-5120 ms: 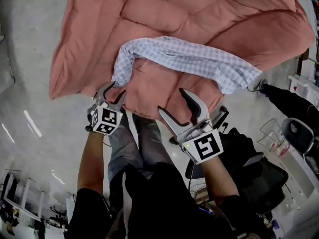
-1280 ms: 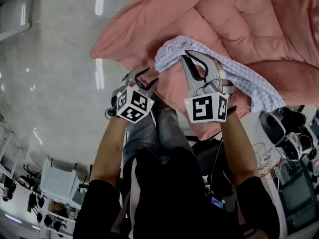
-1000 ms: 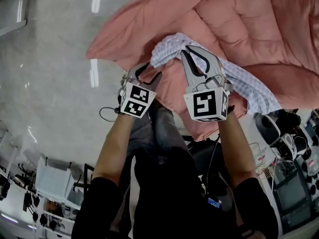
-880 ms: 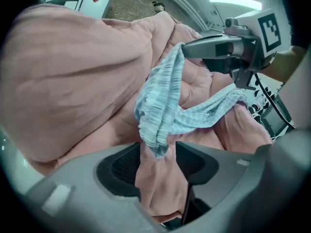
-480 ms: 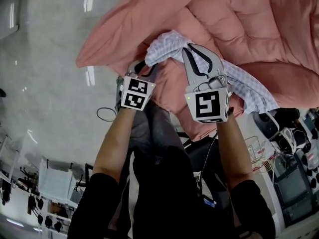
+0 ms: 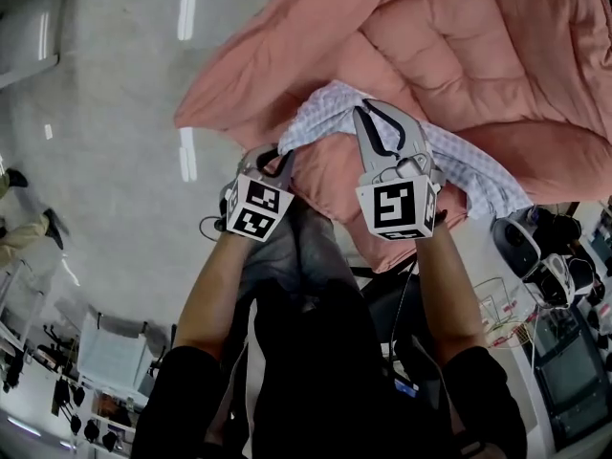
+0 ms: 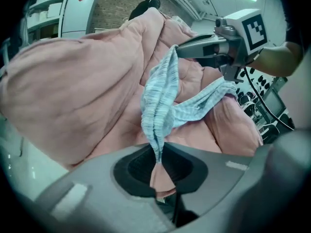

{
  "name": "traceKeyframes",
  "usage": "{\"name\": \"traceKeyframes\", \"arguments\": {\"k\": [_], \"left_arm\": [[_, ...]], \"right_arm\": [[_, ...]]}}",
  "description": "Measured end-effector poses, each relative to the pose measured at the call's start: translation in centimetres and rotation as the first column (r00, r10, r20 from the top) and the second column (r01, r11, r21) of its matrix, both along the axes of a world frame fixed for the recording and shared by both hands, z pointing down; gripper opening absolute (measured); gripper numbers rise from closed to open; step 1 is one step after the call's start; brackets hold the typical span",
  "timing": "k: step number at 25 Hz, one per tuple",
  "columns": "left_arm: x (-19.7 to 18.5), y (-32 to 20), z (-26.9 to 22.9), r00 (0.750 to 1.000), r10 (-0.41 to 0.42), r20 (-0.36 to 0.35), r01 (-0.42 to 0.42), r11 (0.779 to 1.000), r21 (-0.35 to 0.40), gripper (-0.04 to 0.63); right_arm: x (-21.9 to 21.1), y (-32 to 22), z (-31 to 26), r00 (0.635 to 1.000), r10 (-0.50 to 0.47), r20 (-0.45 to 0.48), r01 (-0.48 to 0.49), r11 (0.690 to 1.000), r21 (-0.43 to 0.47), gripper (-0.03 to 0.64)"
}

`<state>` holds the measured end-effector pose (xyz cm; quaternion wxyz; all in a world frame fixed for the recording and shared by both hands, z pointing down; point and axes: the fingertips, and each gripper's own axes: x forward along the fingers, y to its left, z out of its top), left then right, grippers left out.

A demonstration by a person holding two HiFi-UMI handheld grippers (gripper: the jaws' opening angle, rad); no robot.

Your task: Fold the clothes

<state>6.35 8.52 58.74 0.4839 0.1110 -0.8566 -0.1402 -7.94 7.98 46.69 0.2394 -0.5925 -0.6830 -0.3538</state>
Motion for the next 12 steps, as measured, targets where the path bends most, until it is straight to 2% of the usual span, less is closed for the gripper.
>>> {"name": "traceKeyframes", "arguments": {"k": [3, 7, 12], "left_arm": [[1.6, 1.1, -3.4, 0.999, 0.042, 0.001, -0.042, 0.999, -0.031, 0.043], [3.2, 1.8, -9.7, 0.997, 0.076, -0.008, -0.076, 0.997, -0.017, 0.043], [2.9, 3.8, -17.2, 0.992, 0.128, -0.002, -0.128, 0.992, -0.010, 0.043]], "right_arm": [[0.7, 0.2, -1.9, 0.999, -0.022, 0.025, 0.022, 1.000, -0.009, 0.043], [1.5, -0.2, -5.9, 0.996, -0.063, 0.061, 0.063, 0.998, -0.012, 0.043], [0.4, 1.1, -11.0, 0.989, -0.088, 0.116, 0.097, 0.992, -0.074, 0.043]]}}
